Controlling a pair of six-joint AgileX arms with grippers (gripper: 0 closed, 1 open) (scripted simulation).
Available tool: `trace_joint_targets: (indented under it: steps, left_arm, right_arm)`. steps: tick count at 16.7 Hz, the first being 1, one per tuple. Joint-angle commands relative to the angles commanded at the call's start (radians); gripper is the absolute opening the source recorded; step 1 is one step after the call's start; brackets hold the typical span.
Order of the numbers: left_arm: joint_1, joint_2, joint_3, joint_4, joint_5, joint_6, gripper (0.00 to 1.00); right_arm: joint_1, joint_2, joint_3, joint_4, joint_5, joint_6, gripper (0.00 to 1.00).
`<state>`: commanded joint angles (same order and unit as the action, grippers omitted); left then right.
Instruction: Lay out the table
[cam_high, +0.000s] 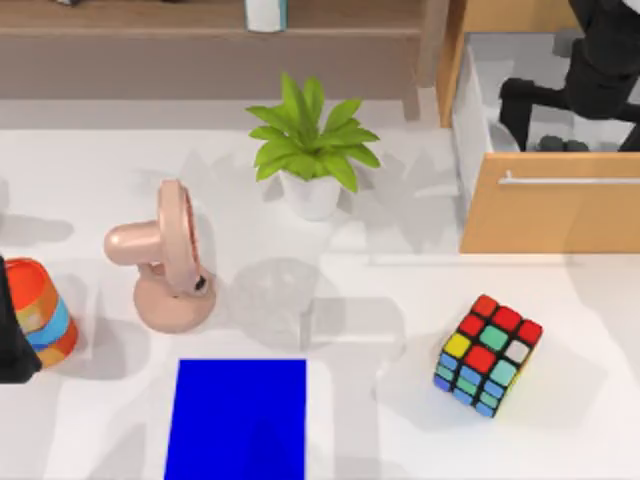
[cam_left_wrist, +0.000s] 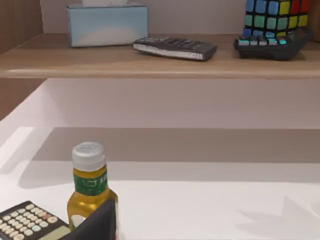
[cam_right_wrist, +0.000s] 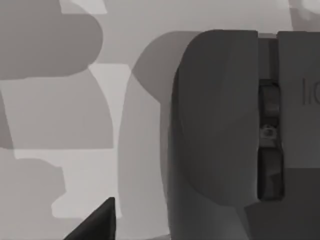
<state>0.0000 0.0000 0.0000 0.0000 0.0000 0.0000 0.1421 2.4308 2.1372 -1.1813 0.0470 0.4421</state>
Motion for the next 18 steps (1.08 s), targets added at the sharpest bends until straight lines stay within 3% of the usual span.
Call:
trace_joint_targets:
  steps: [18]
  left_arm:
    - [0.0,0.0,0.0,0.0,0.0,0.0,1.0]
  right_arm:
    - [0.002,0.023,-0.052,0.082,0.001,0.0,1.0]
